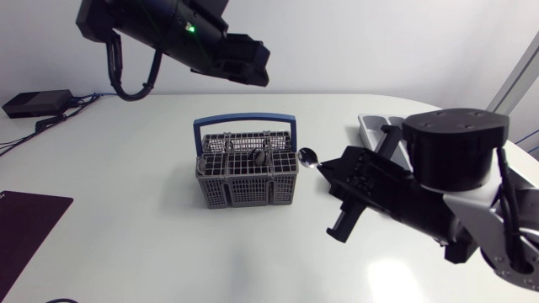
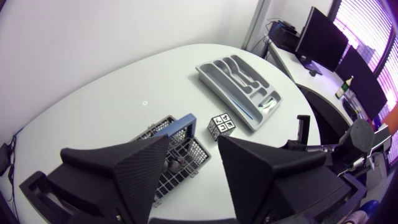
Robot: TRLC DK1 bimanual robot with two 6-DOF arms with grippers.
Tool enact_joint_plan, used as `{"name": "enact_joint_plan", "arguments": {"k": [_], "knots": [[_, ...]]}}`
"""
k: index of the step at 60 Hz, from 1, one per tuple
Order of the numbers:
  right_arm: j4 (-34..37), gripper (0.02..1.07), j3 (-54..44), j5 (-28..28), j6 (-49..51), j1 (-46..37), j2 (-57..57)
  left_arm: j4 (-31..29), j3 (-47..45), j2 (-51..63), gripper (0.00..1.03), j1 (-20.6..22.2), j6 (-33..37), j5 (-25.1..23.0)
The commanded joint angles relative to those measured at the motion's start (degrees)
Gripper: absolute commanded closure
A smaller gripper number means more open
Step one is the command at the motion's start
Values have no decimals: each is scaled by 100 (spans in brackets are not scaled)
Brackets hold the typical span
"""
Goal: Transfer all utensils from the basket to the drawer tray.
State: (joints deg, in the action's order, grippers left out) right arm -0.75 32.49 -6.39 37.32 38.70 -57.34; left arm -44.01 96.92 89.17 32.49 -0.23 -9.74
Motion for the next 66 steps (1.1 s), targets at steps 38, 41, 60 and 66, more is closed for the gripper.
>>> {"name": "enact_joint_plan", "arguments": {"k": [38,41,60,66], "knots": [[2378,101,539,4313,3862,-5742,-1332,94,-1202,-778,35,-814,893,508],[2695,101,759,4401,4424,-6111,-1657,156,-1369,-848,35,-841,955,508],[3134,101,1980,4331,6156,-7421,-3371,384,-2055,-1094,30,-964,1183,517],[3143,101,2174,4076,6481,-7500,-3688,455,-2231,-1156,30,-964,1245,517]]}}
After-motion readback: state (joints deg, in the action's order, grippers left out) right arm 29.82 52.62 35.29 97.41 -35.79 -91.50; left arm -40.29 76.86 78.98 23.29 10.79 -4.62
